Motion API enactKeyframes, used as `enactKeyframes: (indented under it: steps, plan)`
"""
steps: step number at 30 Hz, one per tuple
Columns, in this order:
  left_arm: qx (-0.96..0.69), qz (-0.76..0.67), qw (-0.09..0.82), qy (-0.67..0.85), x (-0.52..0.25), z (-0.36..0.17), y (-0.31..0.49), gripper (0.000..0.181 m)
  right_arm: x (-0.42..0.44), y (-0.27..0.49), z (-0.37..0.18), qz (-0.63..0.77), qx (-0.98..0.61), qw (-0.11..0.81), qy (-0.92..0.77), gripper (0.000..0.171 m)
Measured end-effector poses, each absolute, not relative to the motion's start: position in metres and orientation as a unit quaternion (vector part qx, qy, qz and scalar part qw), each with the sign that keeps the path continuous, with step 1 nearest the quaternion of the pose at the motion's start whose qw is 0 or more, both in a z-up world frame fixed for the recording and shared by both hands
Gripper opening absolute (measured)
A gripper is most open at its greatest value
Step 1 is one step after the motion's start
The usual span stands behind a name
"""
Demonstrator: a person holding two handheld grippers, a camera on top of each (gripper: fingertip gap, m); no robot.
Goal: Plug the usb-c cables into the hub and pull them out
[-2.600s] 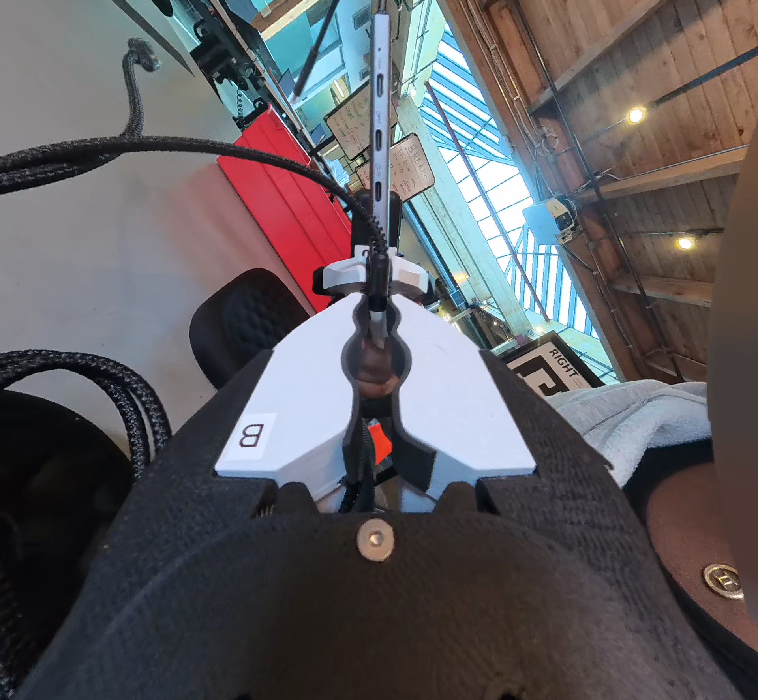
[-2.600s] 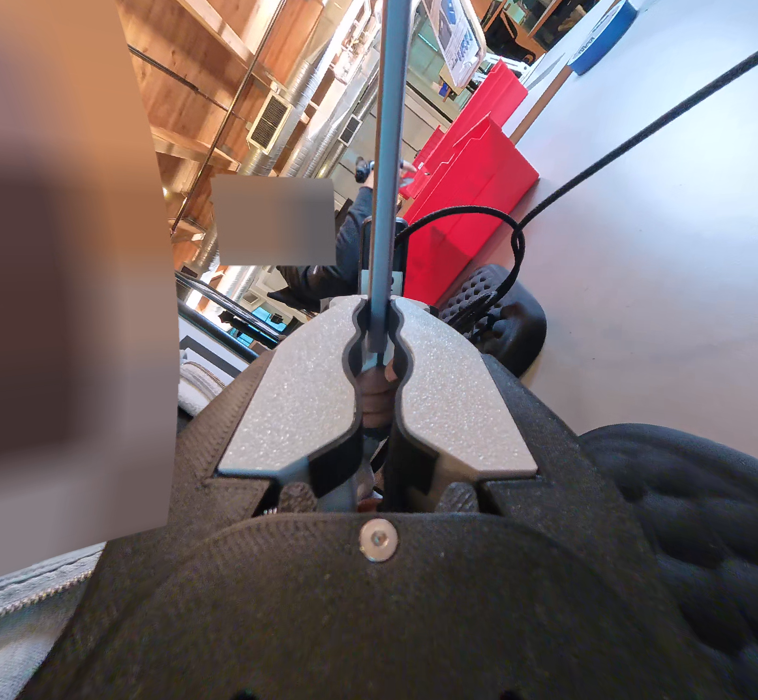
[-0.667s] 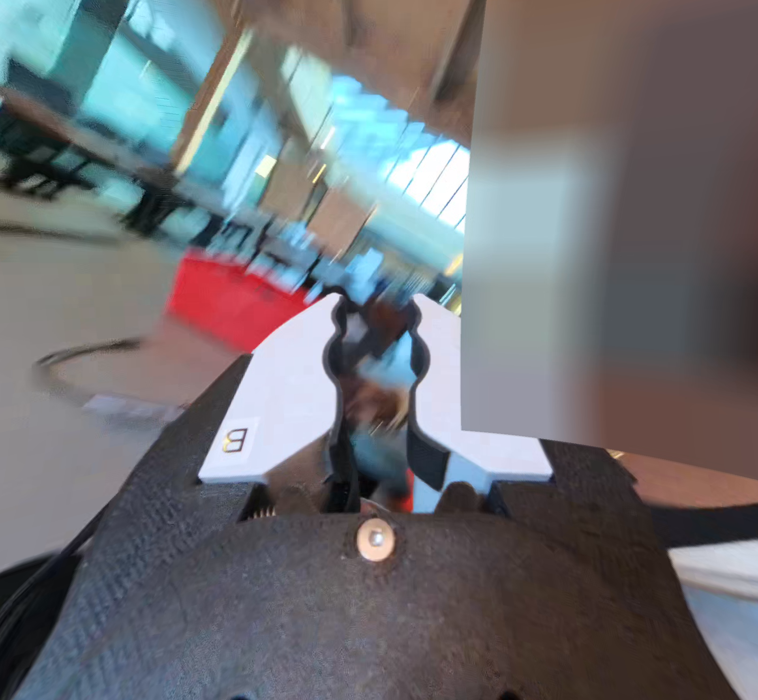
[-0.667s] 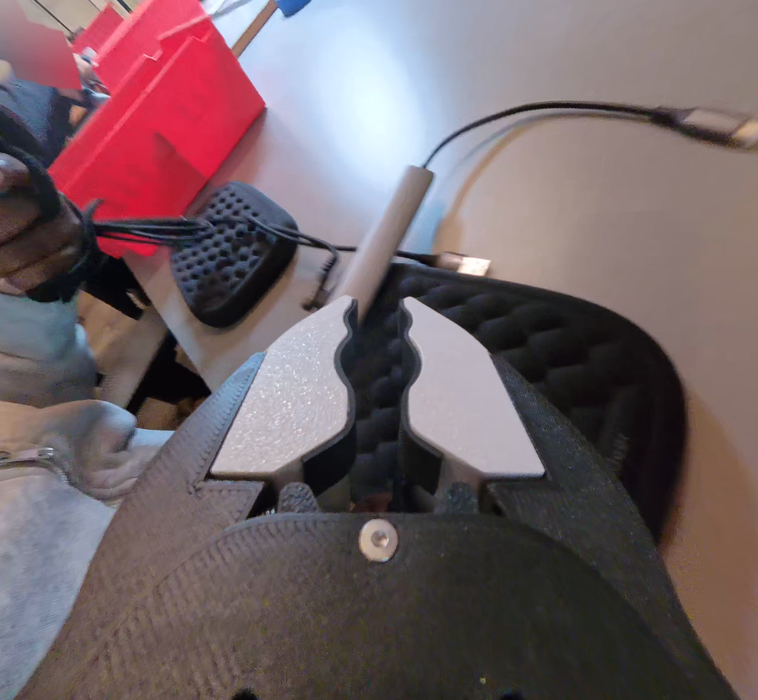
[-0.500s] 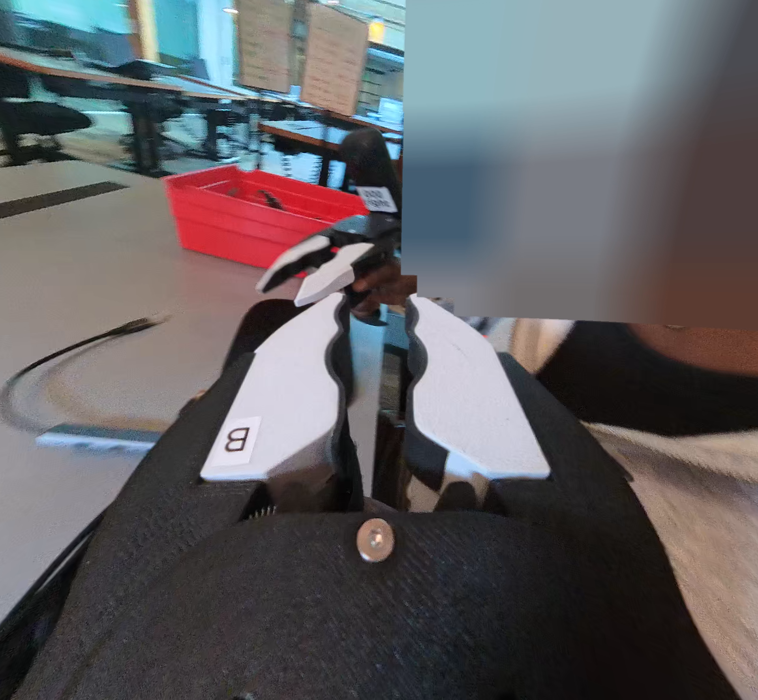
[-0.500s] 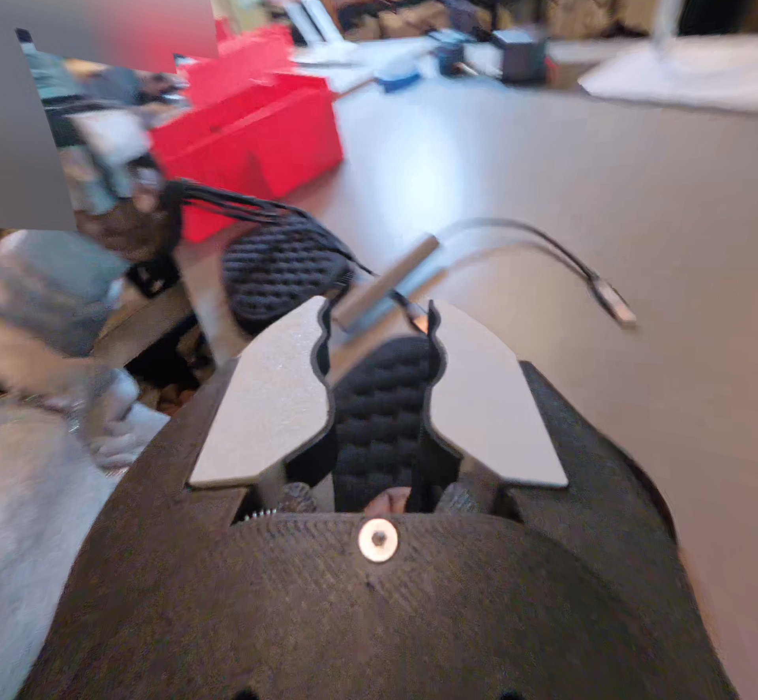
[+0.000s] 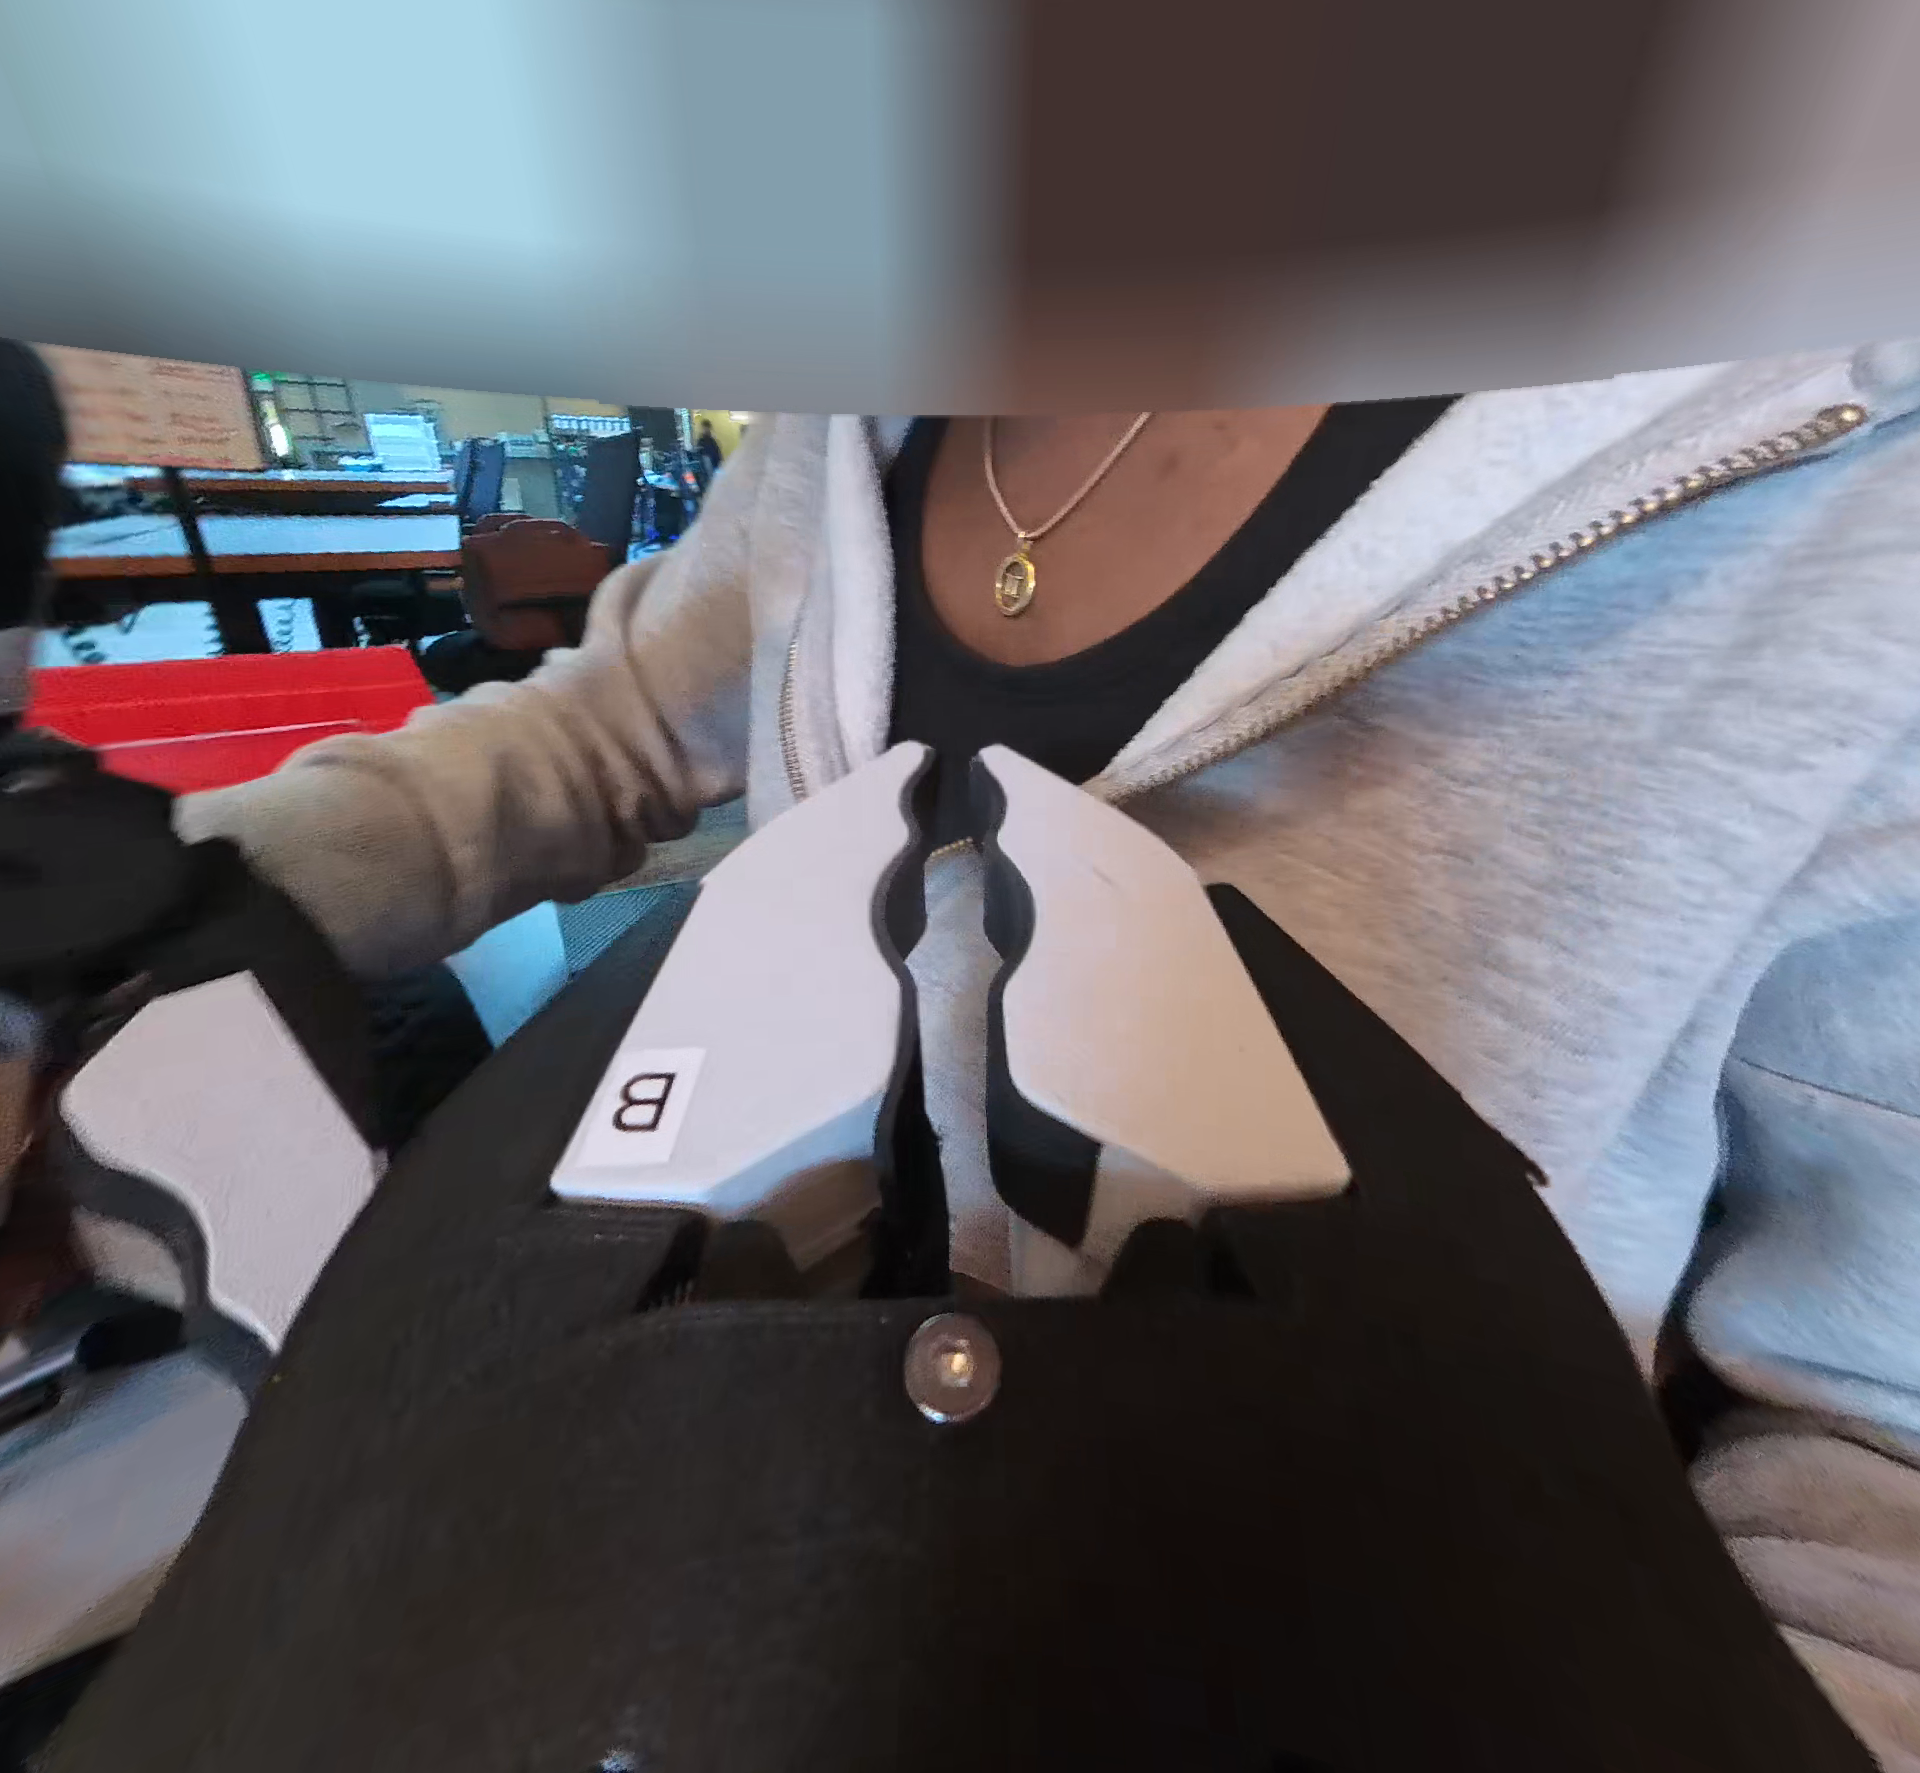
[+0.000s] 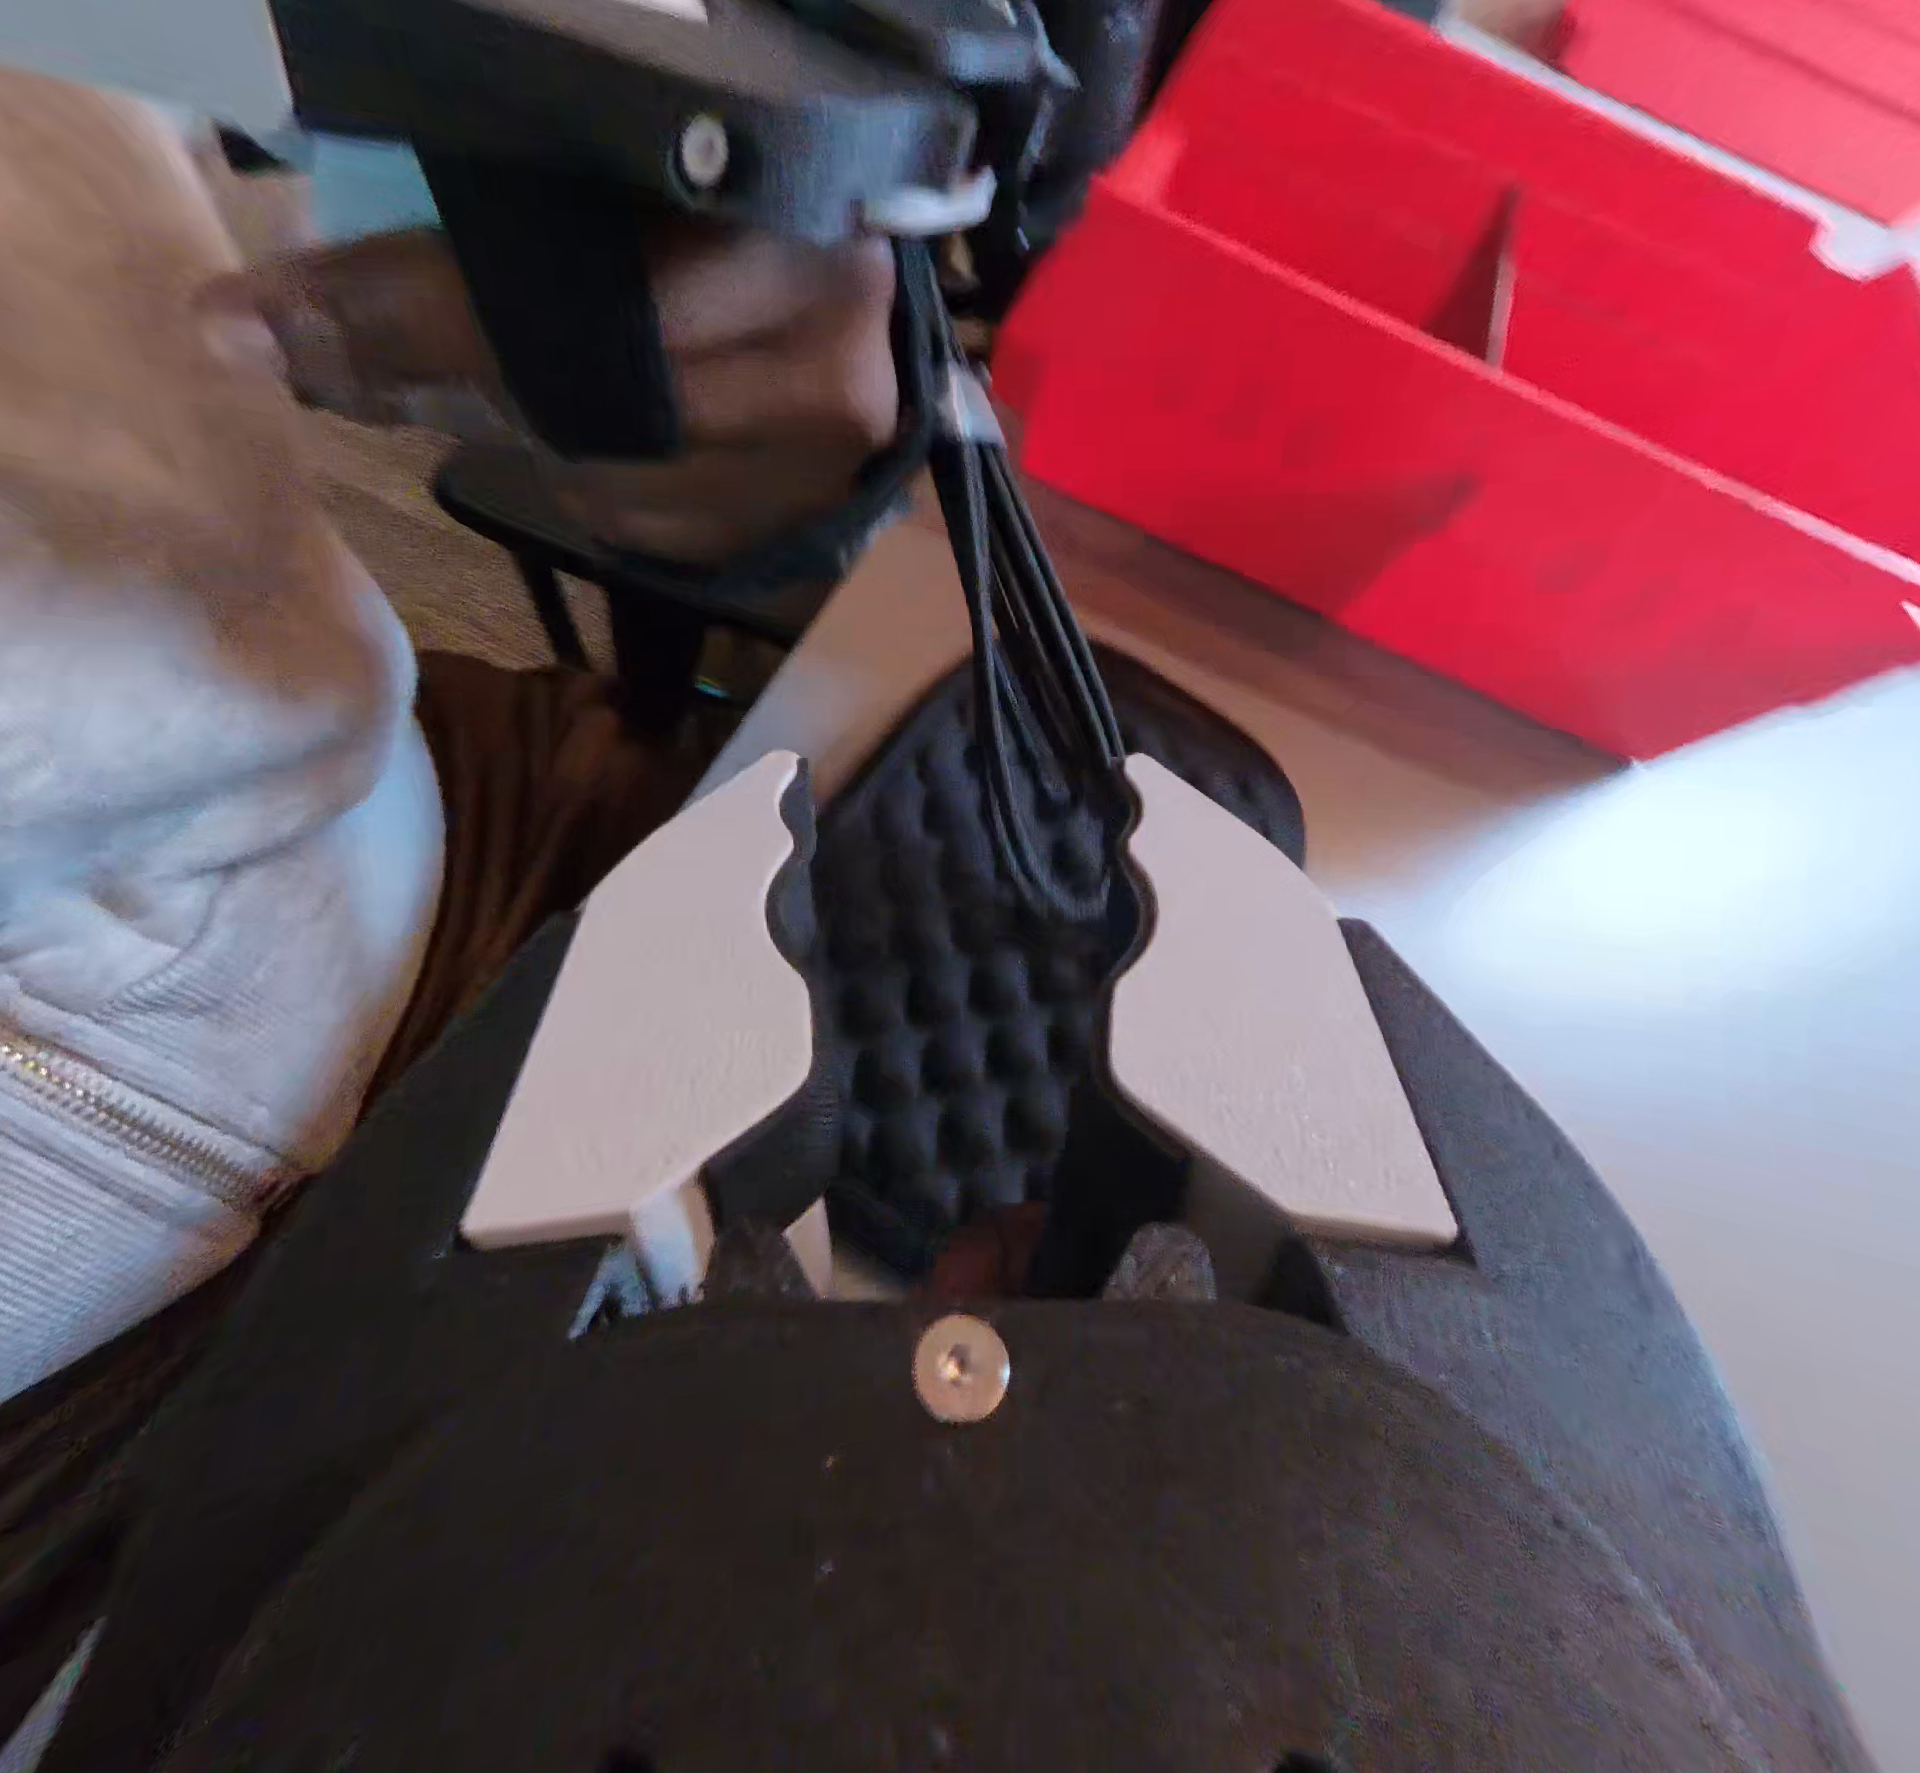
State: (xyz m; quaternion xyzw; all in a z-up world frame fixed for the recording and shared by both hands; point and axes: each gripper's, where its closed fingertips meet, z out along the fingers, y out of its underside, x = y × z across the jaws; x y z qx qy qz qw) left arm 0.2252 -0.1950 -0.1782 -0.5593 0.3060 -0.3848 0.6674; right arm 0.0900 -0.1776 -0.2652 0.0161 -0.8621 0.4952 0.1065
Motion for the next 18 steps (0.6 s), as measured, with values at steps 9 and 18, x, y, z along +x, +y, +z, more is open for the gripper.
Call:
enactKeyframes:
  steps: [9,18]
  plan:
    - [-0.471,-0.430,0.658,0.402,0.253,-0.153,-0.239,0.002,0.037,-0.207,-0.309,0.390,0.085,0.219,-0.890,0.013]
    - [-0.669,-0.070,0.725,0.150,0.167,-0.110,-0.259,0.015,0.039,-0.187,-0.312,0.421,0.047,0.229,-0.877,0.014]
